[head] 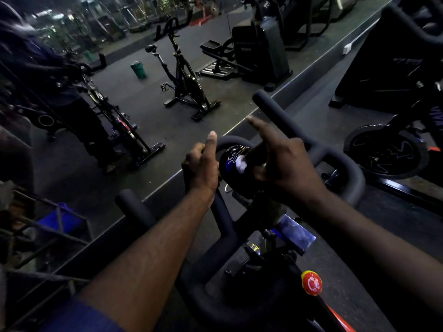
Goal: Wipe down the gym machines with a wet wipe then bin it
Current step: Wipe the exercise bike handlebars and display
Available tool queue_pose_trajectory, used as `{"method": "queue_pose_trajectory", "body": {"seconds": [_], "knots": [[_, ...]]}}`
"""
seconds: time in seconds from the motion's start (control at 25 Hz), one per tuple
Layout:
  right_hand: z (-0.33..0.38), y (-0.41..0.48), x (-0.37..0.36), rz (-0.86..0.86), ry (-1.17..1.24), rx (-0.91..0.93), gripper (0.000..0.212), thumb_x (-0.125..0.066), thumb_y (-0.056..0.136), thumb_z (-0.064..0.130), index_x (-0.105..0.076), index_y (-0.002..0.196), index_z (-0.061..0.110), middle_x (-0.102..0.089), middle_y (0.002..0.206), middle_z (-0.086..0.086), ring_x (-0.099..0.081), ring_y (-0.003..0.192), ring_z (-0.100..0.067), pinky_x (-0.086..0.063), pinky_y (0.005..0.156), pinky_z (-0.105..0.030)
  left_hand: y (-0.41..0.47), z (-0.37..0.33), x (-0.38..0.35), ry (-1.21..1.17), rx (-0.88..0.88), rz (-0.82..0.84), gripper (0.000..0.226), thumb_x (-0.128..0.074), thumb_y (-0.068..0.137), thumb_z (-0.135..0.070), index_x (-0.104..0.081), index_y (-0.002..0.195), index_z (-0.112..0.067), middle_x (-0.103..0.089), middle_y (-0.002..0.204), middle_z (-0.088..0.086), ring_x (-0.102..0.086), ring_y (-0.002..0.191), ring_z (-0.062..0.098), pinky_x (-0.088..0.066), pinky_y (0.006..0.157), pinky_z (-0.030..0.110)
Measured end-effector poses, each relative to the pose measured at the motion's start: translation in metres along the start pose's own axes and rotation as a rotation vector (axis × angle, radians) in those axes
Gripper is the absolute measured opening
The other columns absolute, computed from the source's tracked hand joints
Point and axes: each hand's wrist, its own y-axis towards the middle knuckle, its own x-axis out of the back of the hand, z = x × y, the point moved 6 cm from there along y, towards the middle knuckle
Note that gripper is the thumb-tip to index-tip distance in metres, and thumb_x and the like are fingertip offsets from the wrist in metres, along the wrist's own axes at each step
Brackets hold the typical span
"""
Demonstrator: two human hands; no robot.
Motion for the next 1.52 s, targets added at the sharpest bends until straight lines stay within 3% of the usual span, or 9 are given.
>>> {"method": "queue_pose_trajectory", "body": {"seconds": [0.16, 0.36, 0.52, 0.72, 0.92, 1.2, 1.32, 1.44, 1.52], "knots": [[0.002, 0.007, 0.01, 0.01, 0.058, -0.02, 0.088, -0.082, 0.074, 0.007, -0.046, 0.153, 0.018, -0.078, 0.087, 0.001, -0.07, 0.079, -0.006, -0.054, 0.077, -0.02, -0.001, -0.003, 0.0, -0.004, -0.014, 0.005, 0.052, -0.054, 0.102, -0.058, -0.065, 0.074, -0.016, -0.059, 0.05, -0.015, -0.05, 0.046, -0.002, -0.04, 0.057, 0.028], [0.004, 0.009, 0.012, 0.024, 0.161, 0.049, 0.073, -0.081, 0.073, 0.0, -0.06, 0.14, 0.02, -0.076, 0.08, 0.009, -0.071, 0.074, 0.004, -0.054, 0.071, -0.017, -0.003, -0.005, 0.0, -0.001, -0.017, 0.017, 0.054, -0.052, 0.103, -0.056, -0.067, 0.079, -0.01, -0.056, 0.048, -0.01, -0.049, 0.043, -0.001, -0.041, 0.051, 0.025], [0.006, 0.016, 0.011, -0.117, 0.051, 0.154, 0.03, -0.084, 0.081, 0.022, -0.081, 0.11, 0.022, -0.075, 0.102, 0.004, -0.071, 0.089, -0.006, -0.053, 0.079, -0.017, -0.008, -0.008, 0.001, -0.078, 0.037, -0.007, 0.05, -0.05, 0.106, -0.052, -0.065, 0.081, -0.012, -0.055, 0.057, -0.004, -0.051, 0.037, -0.003, -0.036, 0.038, 0.013], [0.028, -0.001, -0.023, 0.157, -0.199, 0.421, 0.039, -0.071, 0.097, 0.025, -0.069, 0.132, 0.008, -0.063, 0.141, -0.007, -0.061, 0.126, -0.017, -0.041, 0.106, -0.018, -0.008, -0.006, 0.006, -0.185, 0.118, -0.021, 0.052, -0.044, 0.108, -0.053, -0.067, 0.082, -0.014, -0.06, 0.045, -0.008, -0.054, 0.038, -0.001, -0.05, 0.051, 0.027], [-0.012, 0.009, -0.009, 0.063, -0.012, -0.08, 0.043, -0.065, 0.085, 0.005, -0.075, 0.125, 0.019, -0.073, 0.114, 0.001, -0.069, 0.102, -0.013, -0.044, 0.082, -0.008, -0.004, 0.002, 0.005, -0.186, 0.103, 0.001, 0.054, -0.045, 0.107, -0.054, -0.072, 0.099, -0.008, -0.059, 0.053, -0.001, -0.054, 0.04, 0.008, -0.041, 0.042, 0.024], [-0.047, 0.003, -0.013, -0.031, 0.045, -0.374, 0.039, -0.054, 0.084, -0.006, -0.077, 0.099, 0.022, -0.07, 0.072, 0.013, -0.057, 0.064, 0.003, -0.043, 0.066, -0.02, 0.001, 0.008, 0.0, -0.284, 0.115, 0.021, 0.051, -0.045, 0.105, -0.058, -0.068, 0.089, -0.015, -0.056, 0.054, 0.004, -0.052, 0.043, 0.016, -0.042, 0.045, 0.028], [0.0, 0.022, -0.02, -0.062, 0.17, -0.156, 0.026, -0.06, 0.087, 0.012, -0.08, 0.101, 0.022, -0.075, 0.09, 0.018, -0.066, 0.086, 0.005, -0.048, 0.078, -0.015, 0.008, 0.017, -0.001, -0.336, 0.16, 0.03, 0.067, -0.038, 0.1, -0.069, -0.071, 0.095, -0.01, -0.065, 0.074, 0.013, -0.057, 0.057, 0.021, -0.044, 0.053, 0.03], [0.048, 0.007, -0.042, 0.242, -0.225, 0.543, 0.016, -0.066, 0.088, 0.012, -0.078, 0.099, 0.008, -0.074, 0.111, -0.006, -0.063, 0.114, -0.022, -0.046, 0.107, -0.034, 0.012, 0.015, 0.002, -0.246, 0.134, 0.058, 0.081, -0.023, 0.105, -0.067, -0.074, 0.109, -0.005, -0.072, 0.105, 0.013, -0.066, 0.092, 0.029, -0.05, 0.077, 0.032], [0.045, 0.008, -0.047, 0.395, -0.465, 0.759, 0.014, -0.068, 0.094, 0.016, -0.077, 0.103, 0.01, -0.071, 0.117, -0.009, -0.061, 0.119, -0.026, -0.042, 0.112, -0.035, 0.01, 0.013, 0.002, -0.232, 0.115, 0.091, 0.088, -0.017, 0.097, -0.076, -0.074, 0.116, -0.011, -0.073, 0.116, 0.013, -0.064, 0.112, 0.032, -0.048, 0.1, 0.047]]}}
